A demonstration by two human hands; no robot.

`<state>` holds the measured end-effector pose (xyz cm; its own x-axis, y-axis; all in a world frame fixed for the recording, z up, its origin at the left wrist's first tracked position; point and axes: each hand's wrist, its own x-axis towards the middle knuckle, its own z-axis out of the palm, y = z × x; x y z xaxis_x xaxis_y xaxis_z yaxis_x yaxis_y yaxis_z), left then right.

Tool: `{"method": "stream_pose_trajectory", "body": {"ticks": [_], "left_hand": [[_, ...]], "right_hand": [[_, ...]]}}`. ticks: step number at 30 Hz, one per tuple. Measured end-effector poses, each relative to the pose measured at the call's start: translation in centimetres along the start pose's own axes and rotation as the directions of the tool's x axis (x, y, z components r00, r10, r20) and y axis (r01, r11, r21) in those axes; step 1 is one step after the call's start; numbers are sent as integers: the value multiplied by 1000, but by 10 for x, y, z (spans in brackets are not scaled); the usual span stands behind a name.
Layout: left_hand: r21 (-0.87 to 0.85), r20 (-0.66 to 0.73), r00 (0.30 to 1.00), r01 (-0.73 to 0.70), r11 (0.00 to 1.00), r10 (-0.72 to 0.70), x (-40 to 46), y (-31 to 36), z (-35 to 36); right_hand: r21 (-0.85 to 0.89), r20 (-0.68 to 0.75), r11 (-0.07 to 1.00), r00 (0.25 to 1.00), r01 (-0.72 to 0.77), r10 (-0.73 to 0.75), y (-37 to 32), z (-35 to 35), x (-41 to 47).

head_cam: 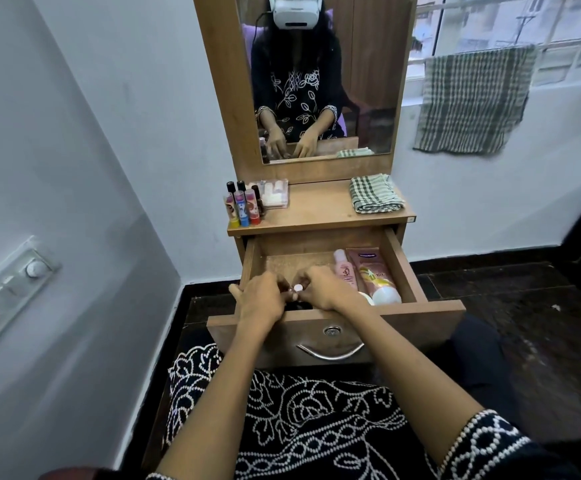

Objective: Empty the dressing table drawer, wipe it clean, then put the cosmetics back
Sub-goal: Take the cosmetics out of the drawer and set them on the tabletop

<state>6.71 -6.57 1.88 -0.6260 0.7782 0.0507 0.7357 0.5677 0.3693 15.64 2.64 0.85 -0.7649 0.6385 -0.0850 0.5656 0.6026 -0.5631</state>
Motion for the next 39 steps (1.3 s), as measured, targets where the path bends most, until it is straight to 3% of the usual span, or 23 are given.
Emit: {"method": "stream_pose_trajectory", "body": {"ticks": [9, 15, 18, 29, 39], "left_hand": [[10, -57, 998, 15, 1000, -15, -1, 1, 2], [79, -111, 992, -57, 995, 66, 5, 3, -9], [34, -189, 979, -73, 997, 78, 16, 8, -26], [47, -352, 919, -174, 984, 180, 87, 38, -112], [179, -292, 936, -149, 973, 197, 130, 36, -107]], "right_hand": [[66, -7, 998, 1000, -23, 24, 2, 0, 2], [156, -115, 987, 993, 34, -16, -1, -5, 0], [165, -171, 982, 983, 89, -60, -4, -16, 6], [267, -360, 939, 926, 215, -110, -38, -98, 70], [292, -304, 949, 952, 119, -26, -44, -103, 119]]}}
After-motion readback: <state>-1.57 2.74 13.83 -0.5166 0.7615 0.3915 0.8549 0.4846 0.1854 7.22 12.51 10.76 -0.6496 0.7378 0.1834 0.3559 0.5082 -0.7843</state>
